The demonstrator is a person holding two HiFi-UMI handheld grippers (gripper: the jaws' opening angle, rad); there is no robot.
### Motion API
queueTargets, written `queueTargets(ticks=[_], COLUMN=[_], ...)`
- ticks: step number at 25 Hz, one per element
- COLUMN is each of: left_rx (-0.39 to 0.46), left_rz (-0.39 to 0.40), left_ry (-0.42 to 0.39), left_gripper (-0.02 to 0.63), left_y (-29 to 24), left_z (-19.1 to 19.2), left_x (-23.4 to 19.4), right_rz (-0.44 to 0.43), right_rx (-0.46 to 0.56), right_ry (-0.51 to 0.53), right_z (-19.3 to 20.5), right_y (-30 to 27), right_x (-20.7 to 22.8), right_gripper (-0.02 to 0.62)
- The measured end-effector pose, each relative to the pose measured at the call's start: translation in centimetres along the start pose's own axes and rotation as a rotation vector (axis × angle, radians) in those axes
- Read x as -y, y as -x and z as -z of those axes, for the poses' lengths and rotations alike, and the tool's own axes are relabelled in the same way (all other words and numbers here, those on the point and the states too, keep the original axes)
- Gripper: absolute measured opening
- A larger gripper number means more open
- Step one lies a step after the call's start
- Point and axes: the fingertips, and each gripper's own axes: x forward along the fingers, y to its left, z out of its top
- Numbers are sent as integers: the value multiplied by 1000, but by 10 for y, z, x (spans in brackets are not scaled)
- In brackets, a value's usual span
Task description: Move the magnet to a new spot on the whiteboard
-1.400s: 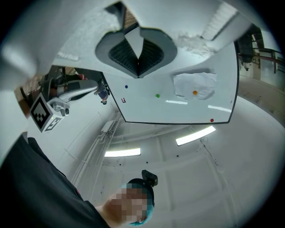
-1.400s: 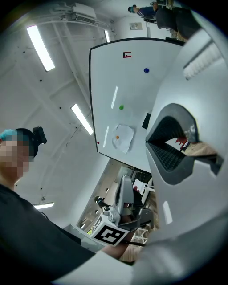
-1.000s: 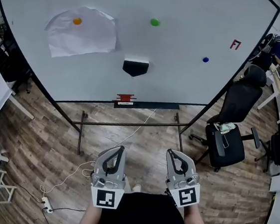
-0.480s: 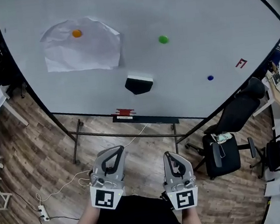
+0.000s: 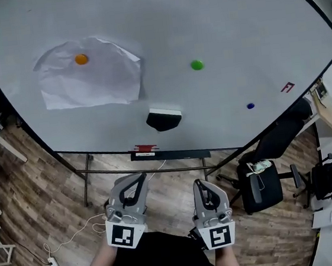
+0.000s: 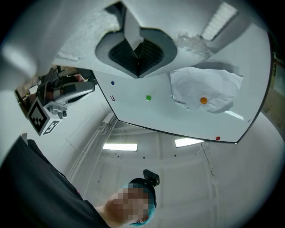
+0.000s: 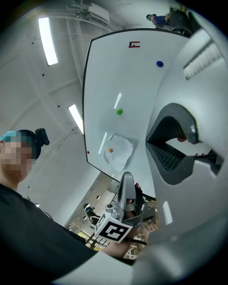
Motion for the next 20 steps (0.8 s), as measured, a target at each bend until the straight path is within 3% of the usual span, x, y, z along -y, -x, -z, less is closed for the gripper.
queueTargets(ticks=[20], left_rx=[98], left_rz=[193], left_ry=[23], left_gripper=[2], left_y=[-64], left_z=[28], left_x=[-49], right_rz=[161], right_rx=[17], right_ry=[120], right_z=[-29], right_y=[-95], right_x=[23], right_gripper=[3])
